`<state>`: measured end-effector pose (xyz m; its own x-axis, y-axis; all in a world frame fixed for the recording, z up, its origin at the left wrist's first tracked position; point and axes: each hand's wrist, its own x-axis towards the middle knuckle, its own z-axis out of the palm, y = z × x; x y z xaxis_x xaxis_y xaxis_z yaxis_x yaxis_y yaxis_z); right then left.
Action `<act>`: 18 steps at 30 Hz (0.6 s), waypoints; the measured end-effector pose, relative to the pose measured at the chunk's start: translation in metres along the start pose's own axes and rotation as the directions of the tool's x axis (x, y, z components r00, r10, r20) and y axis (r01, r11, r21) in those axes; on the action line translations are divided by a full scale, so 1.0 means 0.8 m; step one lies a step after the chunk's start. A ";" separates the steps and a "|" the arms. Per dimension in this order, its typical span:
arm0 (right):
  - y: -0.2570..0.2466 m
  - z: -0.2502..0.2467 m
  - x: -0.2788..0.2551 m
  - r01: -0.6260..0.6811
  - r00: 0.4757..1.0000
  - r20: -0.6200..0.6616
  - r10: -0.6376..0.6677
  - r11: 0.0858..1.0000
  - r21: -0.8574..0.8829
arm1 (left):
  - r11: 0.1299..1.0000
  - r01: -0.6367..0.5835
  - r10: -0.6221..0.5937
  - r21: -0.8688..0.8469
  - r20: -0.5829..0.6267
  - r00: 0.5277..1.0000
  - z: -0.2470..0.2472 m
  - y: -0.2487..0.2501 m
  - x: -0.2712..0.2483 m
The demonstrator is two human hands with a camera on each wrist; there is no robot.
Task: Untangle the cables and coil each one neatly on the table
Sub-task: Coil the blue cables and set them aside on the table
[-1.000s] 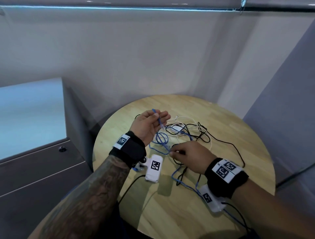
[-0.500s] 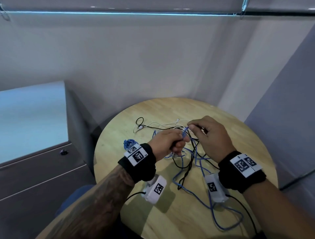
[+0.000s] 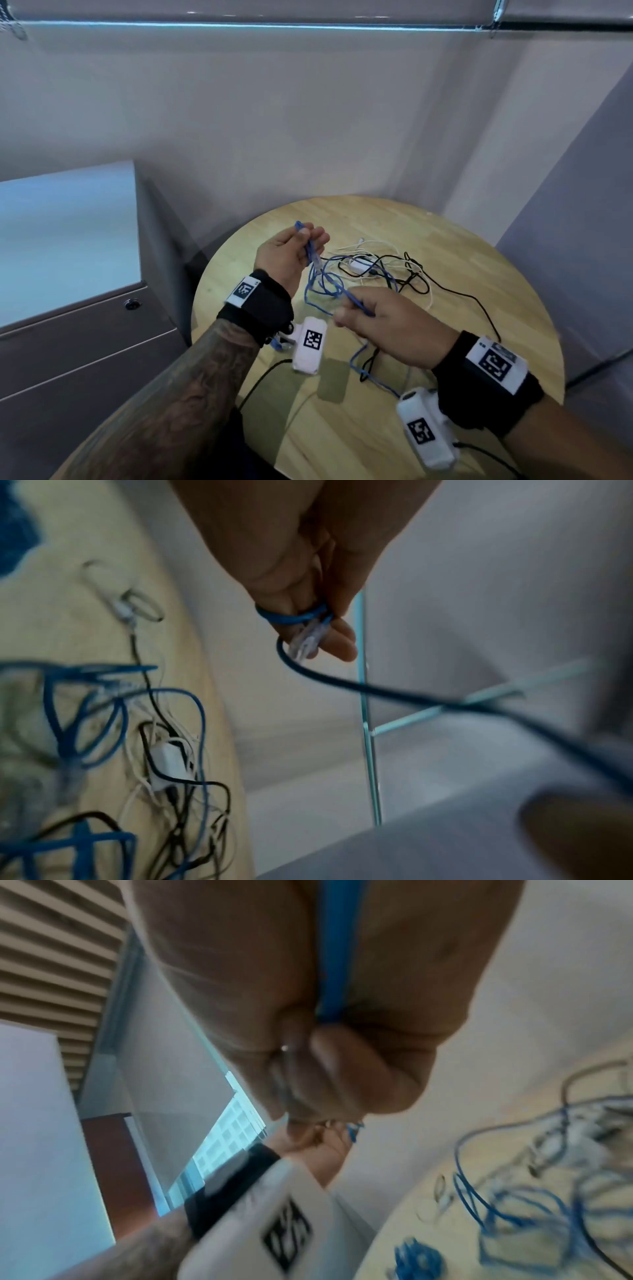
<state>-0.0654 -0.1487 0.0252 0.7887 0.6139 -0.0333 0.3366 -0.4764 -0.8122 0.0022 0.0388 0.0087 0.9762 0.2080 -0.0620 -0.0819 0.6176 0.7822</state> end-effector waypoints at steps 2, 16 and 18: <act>-0.013 -0.009 0.000 0.079 0.994 -0.072 -0.088 0.989 -0.122 | 0.988 -0.039 0.034 0.148 0.036 0.999 0.005 -0.008 -0.010; -0.003 -0.016 0.004 0.099 0.990 0.135 -0.041 0.881 -0.462 | 0.929 0.099 -0.119 -0.356 -0.036 0.992 0.005 0.020 0.017; -0.004 -0.012 0.004 0.126 0.985 0.167 -0.053 0.875 -0.467 | 0.951 0.079 -0.088 -0.300 -0.016 0.996 0.007 0.016 0.012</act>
<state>-0.0589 -0.1507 0.0334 0.6730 0.7345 -0.0870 0.6341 -0.6336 -0.4432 0.0114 0.0439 0.0215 0.9762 0.1652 -0.1405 -0.0611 0.8311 0.5528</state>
